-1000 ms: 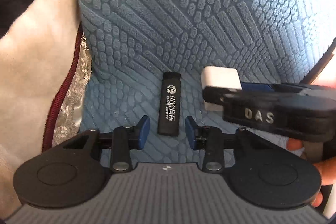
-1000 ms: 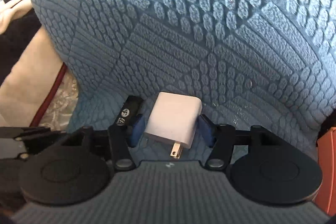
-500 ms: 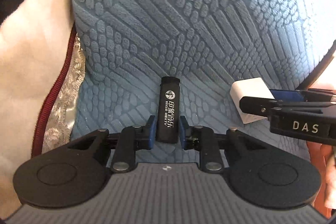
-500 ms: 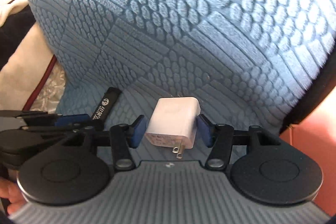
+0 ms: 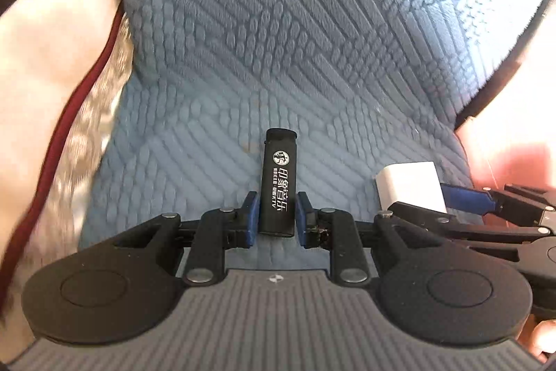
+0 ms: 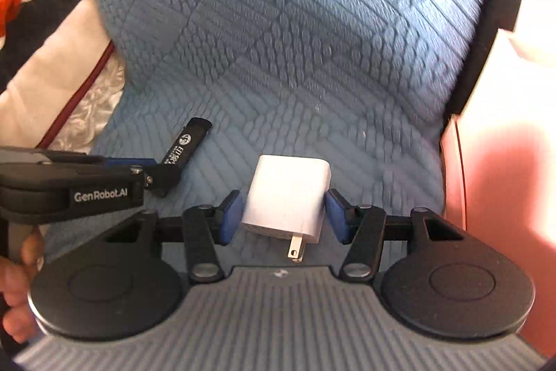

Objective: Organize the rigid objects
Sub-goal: 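Carry the charger and USB stick over the pink box with both tools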

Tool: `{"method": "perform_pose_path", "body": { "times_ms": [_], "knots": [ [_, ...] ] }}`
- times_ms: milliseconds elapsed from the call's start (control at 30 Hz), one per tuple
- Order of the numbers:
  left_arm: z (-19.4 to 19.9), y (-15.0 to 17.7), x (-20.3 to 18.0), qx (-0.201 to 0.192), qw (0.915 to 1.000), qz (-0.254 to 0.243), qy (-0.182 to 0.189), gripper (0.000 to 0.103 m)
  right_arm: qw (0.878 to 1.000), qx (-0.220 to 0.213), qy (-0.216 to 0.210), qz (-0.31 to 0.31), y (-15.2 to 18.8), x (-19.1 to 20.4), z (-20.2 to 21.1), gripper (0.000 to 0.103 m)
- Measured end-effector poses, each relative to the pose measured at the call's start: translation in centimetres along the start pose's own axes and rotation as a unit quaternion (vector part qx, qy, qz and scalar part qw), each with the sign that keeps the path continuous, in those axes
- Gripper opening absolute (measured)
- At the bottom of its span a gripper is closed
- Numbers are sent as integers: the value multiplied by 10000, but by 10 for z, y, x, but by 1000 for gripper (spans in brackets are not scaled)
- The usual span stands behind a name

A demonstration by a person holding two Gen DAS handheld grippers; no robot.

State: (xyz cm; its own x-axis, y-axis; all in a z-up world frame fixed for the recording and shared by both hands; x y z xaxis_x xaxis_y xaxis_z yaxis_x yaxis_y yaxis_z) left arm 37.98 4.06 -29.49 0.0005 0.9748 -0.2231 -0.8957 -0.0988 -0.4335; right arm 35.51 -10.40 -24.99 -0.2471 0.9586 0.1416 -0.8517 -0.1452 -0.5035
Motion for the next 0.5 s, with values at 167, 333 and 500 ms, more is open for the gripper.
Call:
{"method": "perform_pose_path", "body": {
  "times_ms": [167,333,500],
  "knots": [
    [18,30,-4,39,9999,150,27,26,9998,2,125,172,23,19,5,55],
    [40,61,-7,89,9999,61,-5,26,9992,-8,201,352,44,33,20,55],
    [62,92,-20,145,9998,38,149,26,9998,47,139,128,77,29,46,55]
  ]
}}
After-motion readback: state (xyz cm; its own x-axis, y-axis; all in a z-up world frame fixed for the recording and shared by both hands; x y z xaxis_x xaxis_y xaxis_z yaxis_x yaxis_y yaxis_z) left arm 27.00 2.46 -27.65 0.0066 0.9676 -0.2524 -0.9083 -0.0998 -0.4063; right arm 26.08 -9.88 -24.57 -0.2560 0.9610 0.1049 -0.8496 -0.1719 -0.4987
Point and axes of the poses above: each gripper's, at about its wrist camera, not at the fingertips, and z roughly against the way its jaws point, x to its left, y to its underside, the point moved 9 cm from there along -z, roughly the way its jaws point, and after that the axes turned 3 degrees about x, right-handed, at the moved point
